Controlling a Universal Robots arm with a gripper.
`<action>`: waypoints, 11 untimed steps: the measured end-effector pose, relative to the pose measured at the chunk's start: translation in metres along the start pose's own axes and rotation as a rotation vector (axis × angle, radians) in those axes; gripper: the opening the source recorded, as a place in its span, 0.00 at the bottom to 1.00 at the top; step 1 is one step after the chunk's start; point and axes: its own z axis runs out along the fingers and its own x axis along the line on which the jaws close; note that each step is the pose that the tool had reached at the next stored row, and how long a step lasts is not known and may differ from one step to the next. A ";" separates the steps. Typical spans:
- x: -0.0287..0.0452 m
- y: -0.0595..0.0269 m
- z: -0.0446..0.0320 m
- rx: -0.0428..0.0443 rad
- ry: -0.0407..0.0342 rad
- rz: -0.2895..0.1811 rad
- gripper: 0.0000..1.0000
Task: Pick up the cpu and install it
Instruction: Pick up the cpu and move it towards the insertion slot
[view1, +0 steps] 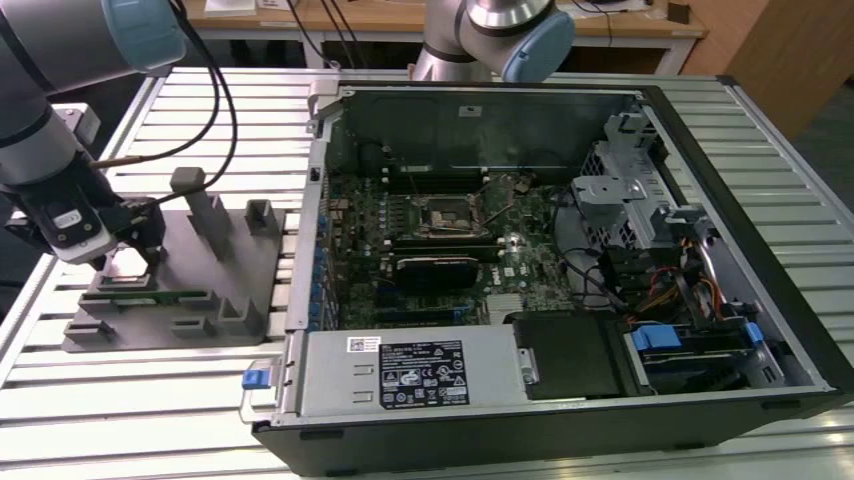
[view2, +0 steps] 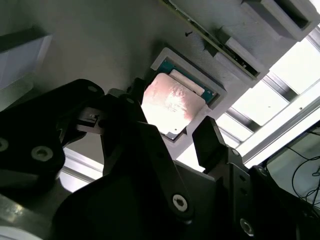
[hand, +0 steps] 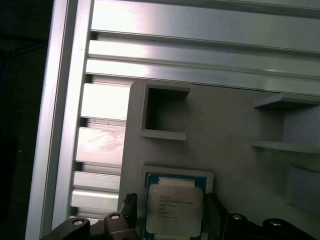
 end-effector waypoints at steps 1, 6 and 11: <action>0.0000 0.0000 0.0003 0.0000 0.0000 0.000 0.65; -0.0006 0.0002 0.0010 0.0001 0.0002 0.000 0.64; -0.0007 0.0005 0.0010 0.0007 0.0002 0.000 0.58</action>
